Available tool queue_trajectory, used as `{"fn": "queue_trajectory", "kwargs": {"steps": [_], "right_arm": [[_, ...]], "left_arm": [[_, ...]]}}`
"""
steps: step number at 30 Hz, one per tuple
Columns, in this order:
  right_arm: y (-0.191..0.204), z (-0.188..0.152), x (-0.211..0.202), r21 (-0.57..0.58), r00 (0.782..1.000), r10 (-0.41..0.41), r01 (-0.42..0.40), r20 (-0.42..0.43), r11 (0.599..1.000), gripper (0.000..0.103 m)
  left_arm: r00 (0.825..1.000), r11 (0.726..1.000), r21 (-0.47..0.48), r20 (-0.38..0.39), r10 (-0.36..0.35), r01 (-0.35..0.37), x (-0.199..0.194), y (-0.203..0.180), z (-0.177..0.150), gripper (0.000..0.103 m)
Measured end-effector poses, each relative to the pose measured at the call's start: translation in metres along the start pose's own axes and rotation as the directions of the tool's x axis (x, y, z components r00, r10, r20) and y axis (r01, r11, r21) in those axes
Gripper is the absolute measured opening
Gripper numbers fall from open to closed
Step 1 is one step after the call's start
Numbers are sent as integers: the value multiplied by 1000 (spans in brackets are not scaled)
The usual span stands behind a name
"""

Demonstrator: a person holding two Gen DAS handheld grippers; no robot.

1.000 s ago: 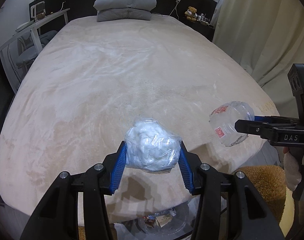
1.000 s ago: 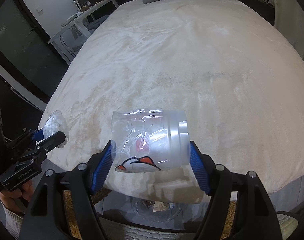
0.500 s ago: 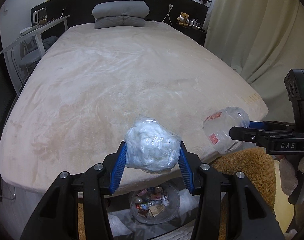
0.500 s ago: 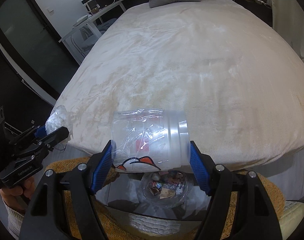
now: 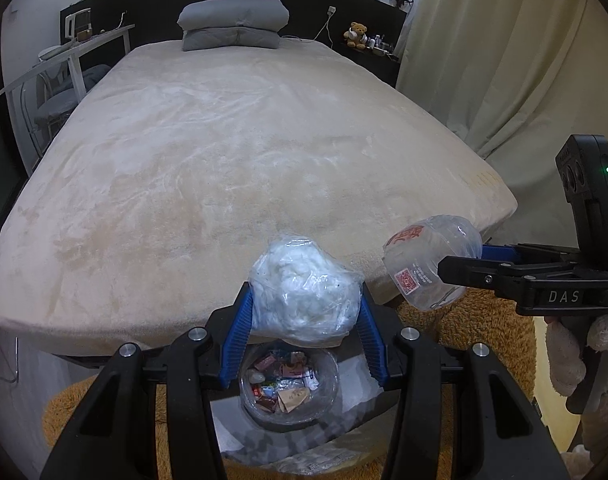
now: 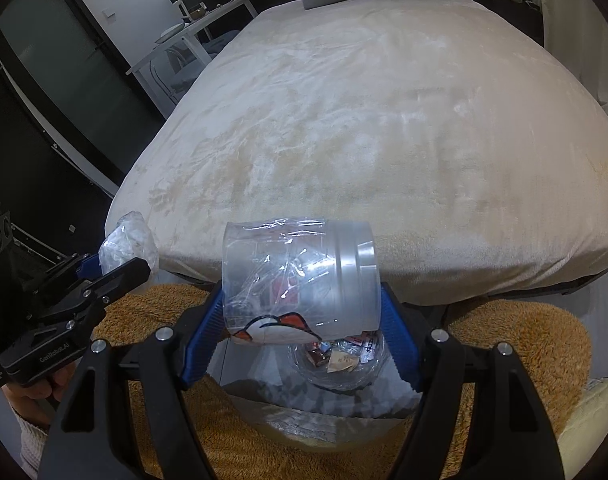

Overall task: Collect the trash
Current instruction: 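Carry the clear cup and white bag down over the clear bowl with both tools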

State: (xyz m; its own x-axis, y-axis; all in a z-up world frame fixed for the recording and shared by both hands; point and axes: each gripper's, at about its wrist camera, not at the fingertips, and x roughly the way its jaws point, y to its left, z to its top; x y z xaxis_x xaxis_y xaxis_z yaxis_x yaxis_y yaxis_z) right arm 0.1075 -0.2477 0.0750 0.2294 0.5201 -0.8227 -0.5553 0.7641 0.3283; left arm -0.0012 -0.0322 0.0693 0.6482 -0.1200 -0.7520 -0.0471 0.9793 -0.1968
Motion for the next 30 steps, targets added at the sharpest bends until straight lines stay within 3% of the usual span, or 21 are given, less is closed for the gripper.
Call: {"fn": "queue_trajectory", "kwargs": {"steps": [6, 14, 30], "right_arm": [[-4, -7, 11, 7, 1000, 4, -4, -29, 1000, 72], [-14, -14, 50, 34, 994, 18, -14, -111, 999, 72], [-46, -40, 142, 118, 951, 38, -2, -308, 993, 72]], "left_arm": [[1000, 1000, -8, -21, -10, 9, 8, 0, -9, 48], [994, 999, -38, -107, -30, 26, 47, 7, -25, 48], [940, 992, -113, -325, -98, 64, 146, 22, -77, 48]]}}
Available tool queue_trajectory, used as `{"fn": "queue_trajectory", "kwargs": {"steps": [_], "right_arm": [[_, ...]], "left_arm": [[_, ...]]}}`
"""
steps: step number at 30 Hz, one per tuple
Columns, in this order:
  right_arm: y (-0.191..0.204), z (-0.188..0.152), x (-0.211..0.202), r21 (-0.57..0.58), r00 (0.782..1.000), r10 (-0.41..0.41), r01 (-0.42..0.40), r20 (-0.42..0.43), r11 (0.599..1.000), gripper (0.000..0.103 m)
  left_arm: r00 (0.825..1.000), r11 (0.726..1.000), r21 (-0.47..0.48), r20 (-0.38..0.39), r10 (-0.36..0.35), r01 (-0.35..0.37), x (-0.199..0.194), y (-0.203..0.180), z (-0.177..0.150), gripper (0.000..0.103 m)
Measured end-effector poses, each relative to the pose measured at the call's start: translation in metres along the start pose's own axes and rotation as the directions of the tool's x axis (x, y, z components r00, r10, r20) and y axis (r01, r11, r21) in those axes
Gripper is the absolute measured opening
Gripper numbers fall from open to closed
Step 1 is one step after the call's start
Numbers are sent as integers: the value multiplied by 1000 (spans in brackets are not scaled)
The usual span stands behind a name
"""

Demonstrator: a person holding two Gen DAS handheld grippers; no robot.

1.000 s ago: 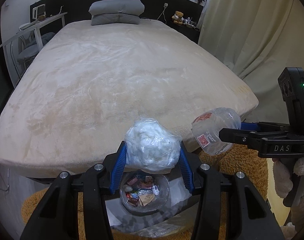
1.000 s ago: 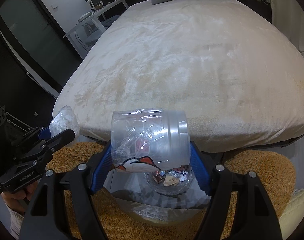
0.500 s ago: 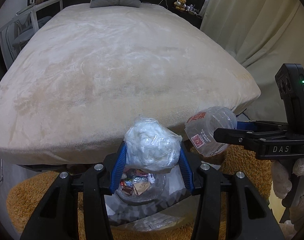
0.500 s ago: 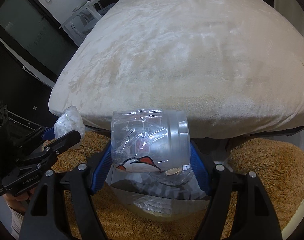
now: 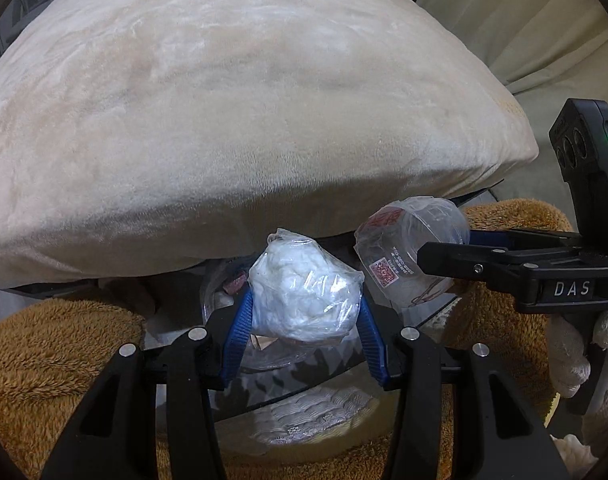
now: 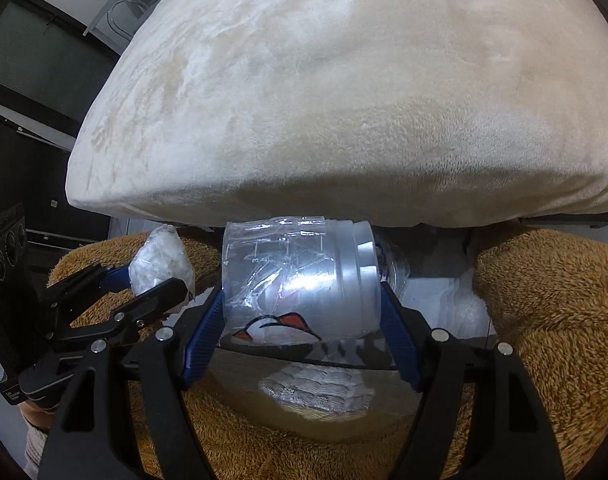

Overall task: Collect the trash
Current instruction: 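Carry the clear cup and white bag down over the clear bowl with both tools, then open the left tool dropping the white bag while the right tool releases the clear cup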

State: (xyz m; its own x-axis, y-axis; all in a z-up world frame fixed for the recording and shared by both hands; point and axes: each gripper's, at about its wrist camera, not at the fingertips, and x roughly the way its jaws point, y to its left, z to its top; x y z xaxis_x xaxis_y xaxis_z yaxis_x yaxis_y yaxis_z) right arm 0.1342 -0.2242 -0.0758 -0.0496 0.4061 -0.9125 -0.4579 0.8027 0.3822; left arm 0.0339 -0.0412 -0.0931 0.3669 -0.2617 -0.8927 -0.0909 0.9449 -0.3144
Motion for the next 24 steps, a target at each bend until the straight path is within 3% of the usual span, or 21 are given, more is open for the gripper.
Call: {"fn": "queue_trajectory", "kwargs": {"steps": [14, 24], "right_arm": [[-18, 5, 57, 39, 992, -3, 7, -125, 999, 72], [-26, 6, 86, 65, 983, 4, 8, -183, 998, 73]], "left_arm": [[990, 998, -56, -137, -25, 17, 66, 17, -9, 48], [981, 997, -81, -194, -28, 12, 92, 29, -10, 48]]}}
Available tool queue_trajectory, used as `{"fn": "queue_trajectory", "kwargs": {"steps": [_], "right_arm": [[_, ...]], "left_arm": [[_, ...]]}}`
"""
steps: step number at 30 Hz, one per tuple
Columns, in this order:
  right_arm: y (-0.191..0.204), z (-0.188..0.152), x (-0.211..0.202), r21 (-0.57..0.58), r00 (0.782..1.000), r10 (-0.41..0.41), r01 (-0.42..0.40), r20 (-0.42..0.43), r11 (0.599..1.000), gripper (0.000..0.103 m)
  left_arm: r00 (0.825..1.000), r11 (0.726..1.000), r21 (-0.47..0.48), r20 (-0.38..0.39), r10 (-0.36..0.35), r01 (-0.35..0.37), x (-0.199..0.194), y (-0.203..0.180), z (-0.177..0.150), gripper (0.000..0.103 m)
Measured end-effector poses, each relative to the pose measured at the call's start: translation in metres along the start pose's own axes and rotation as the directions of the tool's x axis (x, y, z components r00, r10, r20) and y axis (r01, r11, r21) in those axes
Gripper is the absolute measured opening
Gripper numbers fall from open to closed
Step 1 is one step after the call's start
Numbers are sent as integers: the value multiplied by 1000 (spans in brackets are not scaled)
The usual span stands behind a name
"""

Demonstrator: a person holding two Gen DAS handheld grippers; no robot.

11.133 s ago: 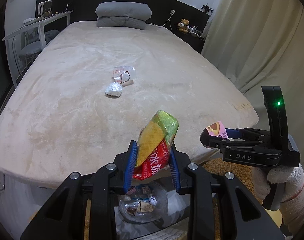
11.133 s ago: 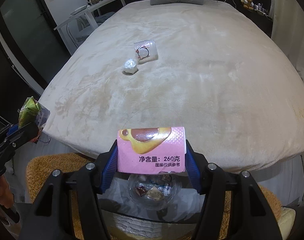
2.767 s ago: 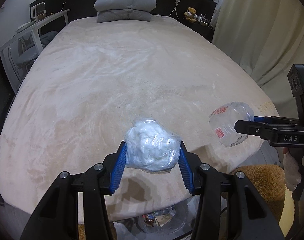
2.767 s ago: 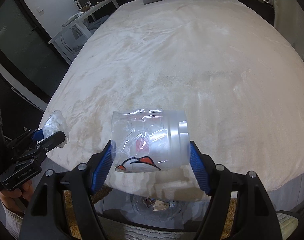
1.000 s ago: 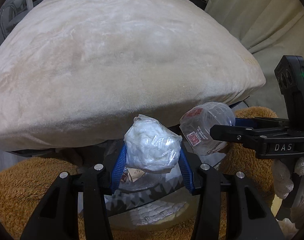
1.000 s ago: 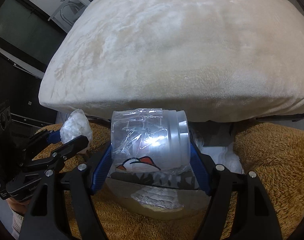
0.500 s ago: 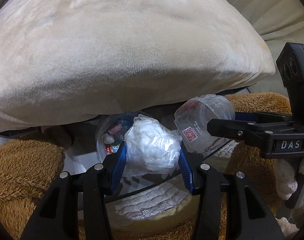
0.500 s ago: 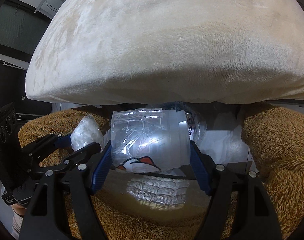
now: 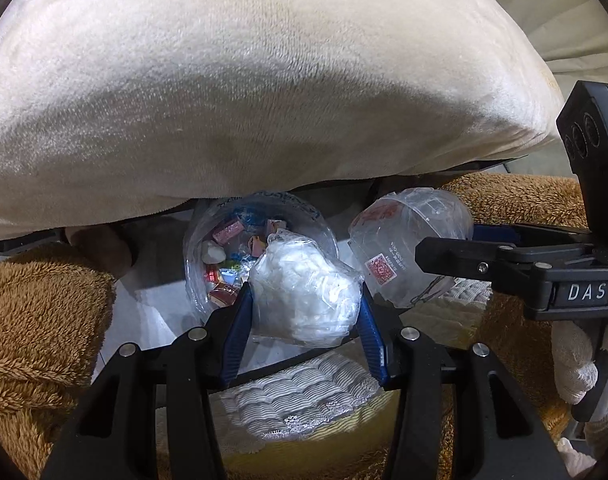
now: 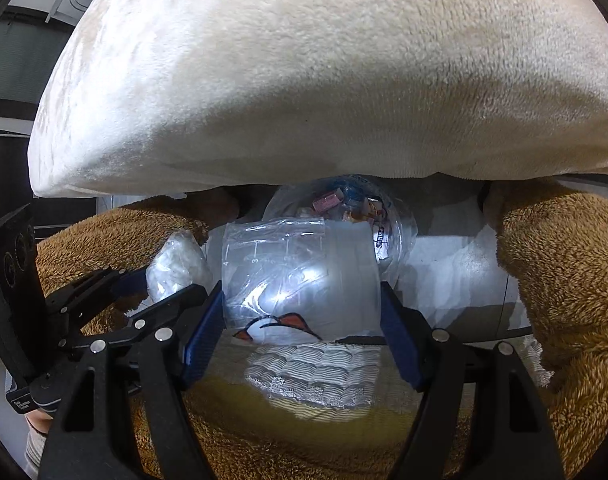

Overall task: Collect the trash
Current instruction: 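Open the left tool dropping the white bag while the right tool releases the clear cup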

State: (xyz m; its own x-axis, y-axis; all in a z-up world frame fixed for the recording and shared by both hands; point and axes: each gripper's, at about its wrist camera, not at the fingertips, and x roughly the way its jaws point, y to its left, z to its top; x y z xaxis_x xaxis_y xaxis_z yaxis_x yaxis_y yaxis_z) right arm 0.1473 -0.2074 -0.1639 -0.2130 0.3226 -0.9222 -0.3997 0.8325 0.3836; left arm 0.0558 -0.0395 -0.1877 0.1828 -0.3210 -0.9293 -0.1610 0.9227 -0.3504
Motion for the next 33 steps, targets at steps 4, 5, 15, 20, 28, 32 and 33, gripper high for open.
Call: {"fn": "queue_trajectory", "kwargs": {"steps": [4, 5, 15, 20, 28, 32, 33], "right_arm": [[-2, 4, 7, 7, 1000, 4, -4, -15, 1000, 73], [-4, 4, 9, 11, 1000, 6, -6, -19, 1000, 73], [-8, 11, 19, 27, 999, 12, -11, -44, 1000, 73], [-7, 12, 21, 20, 999, 10, -9, -54, 1000, 74], [-6, 14, 15, 24, 999, 16, -15, -38, 1000, 84], [-4, 15, 11, 27, 999, 16, -15, -28, 1000, 84], [-3, 15, 9, 26, 1000, 16, -15, -24, 1000, 84]], "left_arm": [[1000, 1000, -2, -18, 8, -8, 6, -2, 0, 48], [1000, 1000, -2, -24, 10, -10, 9, -1, 0, 48], [998, 1000, -5, -67, 20, -20, 26, 3, -3, 48], [997, 1000, -17, -70, 17, -19, 27, 7, -4, 49], [999, 998, -63, -50, 14, -18, 23, 16, -3, 74], [999, 997, -70, -40, 17, -20, 19, 18, -3, 74], [999, 997, -72, -36, 19, -21, 18, 18, -3, 74]]}}
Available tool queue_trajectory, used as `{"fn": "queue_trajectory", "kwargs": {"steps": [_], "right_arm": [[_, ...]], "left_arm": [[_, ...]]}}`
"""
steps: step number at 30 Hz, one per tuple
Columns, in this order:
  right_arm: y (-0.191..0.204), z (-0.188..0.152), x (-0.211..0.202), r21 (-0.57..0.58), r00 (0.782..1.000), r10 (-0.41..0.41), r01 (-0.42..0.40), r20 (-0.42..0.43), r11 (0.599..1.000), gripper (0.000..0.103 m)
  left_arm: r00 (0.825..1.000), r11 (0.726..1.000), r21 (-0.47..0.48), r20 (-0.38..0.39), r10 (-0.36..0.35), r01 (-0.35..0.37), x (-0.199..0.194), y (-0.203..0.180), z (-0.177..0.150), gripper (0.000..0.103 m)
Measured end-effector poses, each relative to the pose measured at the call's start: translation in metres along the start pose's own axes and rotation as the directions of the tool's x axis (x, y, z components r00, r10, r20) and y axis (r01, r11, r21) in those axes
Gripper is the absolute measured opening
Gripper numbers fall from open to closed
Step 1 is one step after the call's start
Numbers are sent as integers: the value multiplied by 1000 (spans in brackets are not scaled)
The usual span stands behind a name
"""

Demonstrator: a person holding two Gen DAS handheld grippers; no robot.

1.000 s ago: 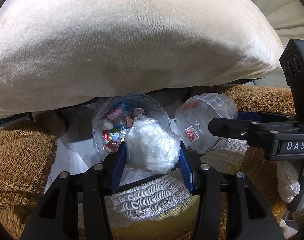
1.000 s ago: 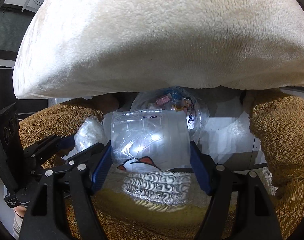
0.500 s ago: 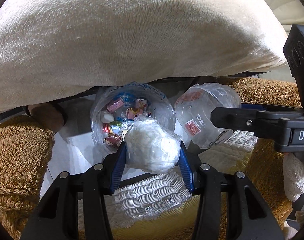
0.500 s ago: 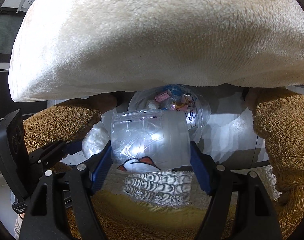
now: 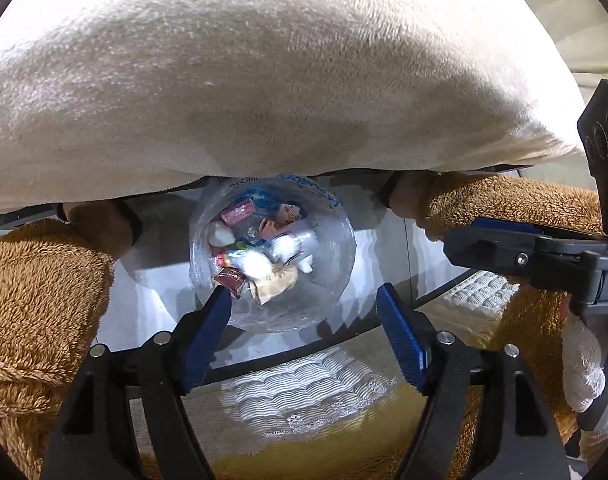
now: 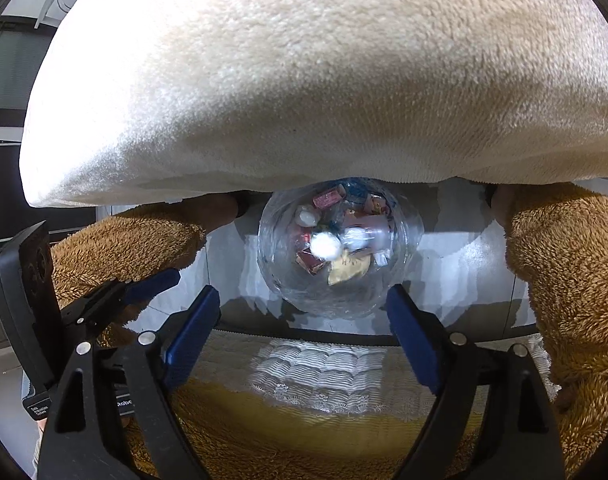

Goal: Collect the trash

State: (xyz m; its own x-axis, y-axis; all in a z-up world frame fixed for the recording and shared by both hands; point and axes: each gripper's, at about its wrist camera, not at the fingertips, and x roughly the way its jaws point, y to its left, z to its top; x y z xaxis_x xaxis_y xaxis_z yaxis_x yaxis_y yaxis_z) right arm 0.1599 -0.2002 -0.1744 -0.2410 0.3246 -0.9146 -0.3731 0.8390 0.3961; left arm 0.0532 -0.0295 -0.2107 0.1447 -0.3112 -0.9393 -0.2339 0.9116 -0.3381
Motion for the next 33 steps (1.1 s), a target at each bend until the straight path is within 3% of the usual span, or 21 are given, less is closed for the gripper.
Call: {"fn": "queue_trajectory", "kwargs": {"steps": [12, 19, 26, 33], "right_arm": [[2, -14, -38, -5, 996, 7, -6, 92, 1000, 84], [6, -34, -75, -28, 985, 11, -6, 175, 1000, 84], [12, -56, -124, -53, 957, 5, 10, 291, 999, 84], [23, -79, -167, -85, 912, 6, 31, 411, 996, 84]], "left_arm": [[994, 999, -14, 101, 31, -30, -41, -1, -7, 74], [978, 997, 20, 197, 68, -73, -81, -19, -16, 74], [943, 992, 57, 321, 92, -116, -135, -43, -28, 74], [895, 986, 83, 436, 95, -145, -183, -64, -45, 74]]}}
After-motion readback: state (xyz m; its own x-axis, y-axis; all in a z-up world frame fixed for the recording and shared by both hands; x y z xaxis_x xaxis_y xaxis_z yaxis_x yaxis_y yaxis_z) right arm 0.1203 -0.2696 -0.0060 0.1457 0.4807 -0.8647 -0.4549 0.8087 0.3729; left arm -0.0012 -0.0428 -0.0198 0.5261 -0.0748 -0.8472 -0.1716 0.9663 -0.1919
